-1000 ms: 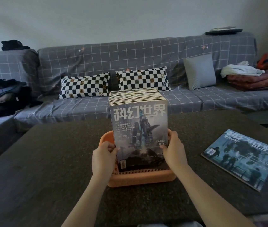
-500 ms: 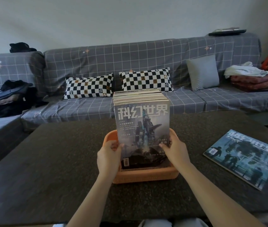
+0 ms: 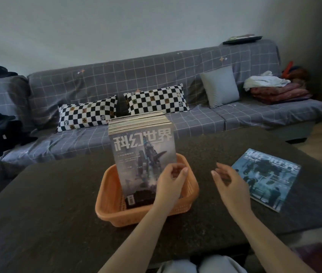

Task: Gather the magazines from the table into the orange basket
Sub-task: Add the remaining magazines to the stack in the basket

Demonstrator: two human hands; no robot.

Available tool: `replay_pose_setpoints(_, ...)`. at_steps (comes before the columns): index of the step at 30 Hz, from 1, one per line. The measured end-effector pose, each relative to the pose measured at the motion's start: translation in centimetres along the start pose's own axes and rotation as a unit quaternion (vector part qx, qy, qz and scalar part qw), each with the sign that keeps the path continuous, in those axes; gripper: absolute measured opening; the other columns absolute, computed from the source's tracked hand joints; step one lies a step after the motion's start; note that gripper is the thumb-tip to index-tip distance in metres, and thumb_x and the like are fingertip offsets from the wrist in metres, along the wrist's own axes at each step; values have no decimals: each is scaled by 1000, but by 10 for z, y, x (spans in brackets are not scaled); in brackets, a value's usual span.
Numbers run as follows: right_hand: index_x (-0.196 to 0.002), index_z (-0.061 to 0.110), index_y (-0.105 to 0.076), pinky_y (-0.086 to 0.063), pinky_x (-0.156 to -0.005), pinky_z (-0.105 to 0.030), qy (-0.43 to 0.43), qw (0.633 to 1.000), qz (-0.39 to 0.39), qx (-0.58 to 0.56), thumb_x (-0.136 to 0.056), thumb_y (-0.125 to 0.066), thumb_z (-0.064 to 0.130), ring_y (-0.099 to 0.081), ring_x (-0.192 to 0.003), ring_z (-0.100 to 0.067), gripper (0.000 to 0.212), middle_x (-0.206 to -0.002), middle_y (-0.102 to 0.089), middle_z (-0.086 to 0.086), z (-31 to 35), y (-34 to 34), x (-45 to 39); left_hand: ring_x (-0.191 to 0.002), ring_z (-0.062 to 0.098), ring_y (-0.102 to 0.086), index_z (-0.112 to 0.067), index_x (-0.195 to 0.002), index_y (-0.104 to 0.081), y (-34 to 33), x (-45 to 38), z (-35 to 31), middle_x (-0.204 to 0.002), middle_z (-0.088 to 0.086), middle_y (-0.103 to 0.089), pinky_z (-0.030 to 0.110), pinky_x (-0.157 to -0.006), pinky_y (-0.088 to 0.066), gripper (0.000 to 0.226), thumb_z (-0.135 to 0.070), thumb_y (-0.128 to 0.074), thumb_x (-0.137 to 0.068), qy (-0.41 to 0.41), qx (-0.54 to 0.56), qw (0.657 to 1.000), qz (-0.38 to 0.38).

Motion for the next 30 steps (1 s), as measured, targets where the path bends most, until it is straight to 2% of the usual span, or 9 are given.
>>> replay_pose_setpoints(8,-123,16,-58,-47,-88,-35,-134,983,-60,112,-91,-56,33,-53,-110,-20,37,-122,-59,-7,-82,66,-18,-71,-13,-55,-21,-114,-61,-134,-44,-10,-90,-15,-60,0,-54,-41,24,-30,-60,-93,7,-46,994,98)
replay_pose_setpoints(11,-126,14,-57,-42,-96,-39,-189,964,-56,178,-90,-55,39,-45,-120,-27,43,-131,-53,-9,-111,80,-22,-80,-2,-54,-17,-123,-58,-177,-61,0,-114,-2,-62,7,-53,-40,32,-31,-57,-94,25,-100,988,116)
replay_pose_setpoints(13,-133,13,-51,-36,-102,-39,-233,951,-27,201,-90,-54,41,-38,-126,-28,51,-139,-46,-9,-129,85,-25,-96,7,-53,-16,-130,-54,-199,-72,12,-126,1,-55,11,-71,-41,40,-34,-54,-94,34,-155,977,143)
replay_pose_setpoints(15,-138,11,-43,-32,-106,-38,-261,944,-7,201,-91,-54,41,-32,-131,-28,57,-143,-41,-9,-142,88,-29,-111,17,-55,-14,-130,-55,-216,-82,21,-130,3,-55,32,-94,-46,41,-35,-54,-94,36,-204,964,165)
replay_pose_setpoints(19,-140,8,-40,-29,-108,-37,-266,946,0,184,-90,-57,35,-30,-132,-28,59,-143,-40,-10,-157,92,-35,-121,24,-53,-13,-139,-47,-232,-97,22,-136,8,-54,44,-103,-43,57,-39,-62,-90,59,-221,961,152)
replay_pose_setpoints(21,-139,7,-41,-32,-106,-38,-283,944,-15,167,-89,-60,35,-30,-131,-29,61,-142,-40,-11,-164,96,-36,-117,25,-57,-12,-140,-45,-230,-101,19,-132,9,-57,41,-99,-47,66,-40,-68,-85,112,-211,958,158)
replay_pose_setpoints(24,-139,7,-41,-36,-102,-40,-307,938,-41,153,-85,-65,35,-33,-128,-29,65,-138,-42,-13,-172,107,-33,-95,19,-65,-11,-121,-56,-226,-94,14,-112,5,-66,36,-82,-54,45,-33,-70,-85,170,-163,944,233)
replay_pose_setpoints(27,-137,9,-44,-40,-99,-40,-316,938,-38,136,-83,-68,37,-41,-124,-28,66,-133,-45,-13,-175,114,-26,-81,9,-59,-21,-107,-48,-218,-76,7,-102,-4,-58,27,-62,-47,25,-29,-64,-90,137,-104,951,256)
replay_pose_setpoints(30,-132,11,-50,-47,-90,-34,-315,943,-32,106,-80,-71,37,-52,-112,-24,61,-125,-54,-9,-173,119,-17,-88,10,-63,-22,-109,-50,-204,-54,0,-105,-5,-61,27,-65,-51,20,-29,-60,-93,82,-57,968,229)
Point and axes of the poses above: each hand's wrist, its own x-axis away from the middle knuckle, its own y-axis out of the back of the hand, z = x × y, the point moved 3 cm from there along -x, towards the middle knuckle
